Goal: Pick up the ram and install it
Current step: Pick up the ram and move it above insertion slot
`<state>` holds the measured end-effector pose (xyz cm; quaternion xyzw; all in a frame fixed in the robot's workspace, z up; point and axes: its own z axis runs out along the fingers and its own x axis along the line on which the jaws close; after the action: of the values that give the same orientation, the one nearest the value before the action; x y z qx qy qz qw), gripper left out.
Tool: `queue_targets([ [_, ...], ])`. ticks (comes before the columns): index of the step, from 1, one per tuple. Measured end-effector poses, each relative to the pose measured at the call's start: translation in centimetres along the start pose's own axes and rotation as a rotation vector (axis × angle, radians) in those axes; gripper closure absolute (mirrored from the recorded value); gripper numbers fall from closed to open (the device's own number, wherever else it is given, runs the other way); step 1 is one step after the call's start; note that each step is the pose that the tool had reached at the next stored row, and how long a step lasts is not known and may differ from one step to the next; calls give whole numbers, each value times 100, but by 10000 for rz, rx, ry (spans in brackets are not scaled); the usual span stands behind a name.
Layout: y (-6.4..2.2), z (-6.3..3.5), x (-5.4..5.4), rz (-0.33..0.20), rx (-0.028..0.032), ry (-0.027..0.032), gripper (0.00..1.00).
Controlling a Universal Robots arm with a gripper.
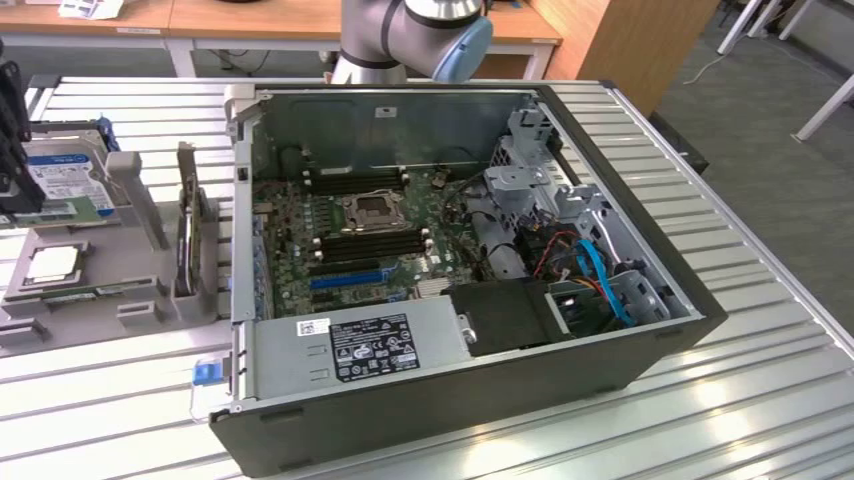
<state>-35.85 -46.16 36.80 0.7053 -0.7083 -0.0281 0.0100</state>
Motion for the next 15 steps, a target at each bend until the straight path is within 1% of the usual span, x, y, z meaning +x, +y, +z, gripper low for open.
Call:
queue_targets([
  [6,4,-90,-2,0,0,-1,89],
  [15,9,-188,-5,0,0,-5,89],
])
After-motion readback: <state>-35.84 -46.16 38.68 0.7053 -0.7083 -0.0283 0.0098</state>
